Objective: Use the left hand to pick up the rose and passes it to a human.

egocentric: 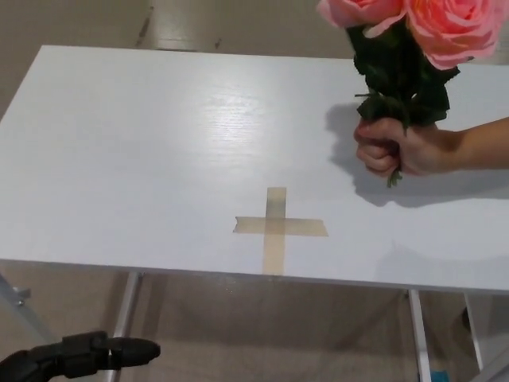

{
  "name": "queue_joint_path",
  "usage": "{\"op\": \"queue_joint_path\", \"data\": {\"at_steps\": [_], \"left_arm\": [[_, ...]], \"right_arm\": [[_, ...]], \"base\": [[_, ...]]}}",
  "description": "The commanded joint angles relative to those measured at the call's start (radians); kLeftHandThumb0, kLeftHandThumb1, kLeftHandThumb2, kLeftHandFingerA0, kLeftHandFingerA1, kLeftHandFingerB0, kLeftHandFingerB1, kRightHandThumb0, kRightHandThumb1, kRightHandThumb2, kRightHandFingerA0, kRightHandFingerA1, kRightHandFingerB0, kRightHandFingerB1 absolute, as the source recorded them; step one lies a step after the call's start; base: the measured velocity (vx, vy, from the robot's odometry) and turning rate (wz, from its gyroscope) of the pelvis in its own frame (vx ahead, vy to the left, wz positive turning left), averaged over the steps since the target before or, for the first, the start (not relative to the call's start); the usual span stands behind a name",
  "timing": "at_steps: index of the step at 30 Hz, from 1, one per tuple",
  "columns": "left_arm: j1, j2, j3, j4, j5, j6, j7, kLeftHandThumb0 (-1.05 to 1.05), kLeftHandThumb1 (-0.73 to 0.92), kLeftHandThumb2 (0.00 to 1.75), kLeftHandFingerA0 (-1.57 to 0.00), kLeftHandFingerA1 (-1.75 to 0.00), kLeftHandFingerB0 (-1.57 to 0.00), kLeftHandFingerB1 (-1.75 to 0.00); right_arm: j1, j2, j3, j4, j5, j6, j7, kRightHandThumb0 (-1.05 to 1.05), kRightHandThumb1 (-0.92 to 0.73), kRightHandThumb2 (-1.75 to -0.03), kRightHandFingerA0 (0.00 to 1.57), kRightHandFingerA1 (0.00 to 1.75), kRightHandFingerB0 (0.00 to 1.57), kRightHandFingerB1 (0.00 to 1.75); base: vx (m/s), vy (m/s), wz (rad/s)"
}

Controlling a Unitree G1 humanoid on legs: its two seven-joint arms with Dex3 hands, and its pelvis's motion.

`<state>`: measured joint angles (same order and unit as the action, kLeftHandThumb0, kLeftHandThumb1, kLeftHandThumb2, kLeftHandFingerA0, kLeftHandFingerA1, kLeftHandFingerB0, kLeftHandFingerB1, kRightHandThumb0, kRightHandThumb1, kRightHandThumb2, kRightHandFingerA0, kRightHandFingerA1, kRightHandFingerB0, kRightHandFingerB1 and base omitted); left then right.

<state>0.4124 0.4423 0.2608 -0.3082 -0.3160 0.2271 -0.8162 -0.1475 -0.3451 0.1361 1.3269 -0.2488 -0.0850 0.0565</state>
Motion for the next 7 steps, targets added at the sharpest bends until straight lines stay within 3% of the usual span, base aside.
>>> {"op": "queue_joint_path", "data": {"at_steps": [1,7], "left_arm": [[0.012,0.009,-0.009,0.002,0.009,-0.043,0.023,-0.56,0.47,0.58,-0.78,-0.50,-0.55,-0.40],[0.000,0.003,-0.025,0.046,0.027,-0.053,0.054,-0.58,0.48,0.59,-0.81,-0.51,-0.57,-0.41]], "right_arm": [[0.013,-0.011,-0.003,0.001,-0.010,-0.008,-0.010,-0.39,-0.65,-0.60,0.73,0.47,0.62,0.43],[0.014,-0.008,-0.003,0.000,-0.012,-0.008,-0.011,-0.39,-0.65,-0.60,0.73,0.47,0.62,0.43]], "base": [[0.00,0.000,0.00],[0.00,0.000,0.00]]}}
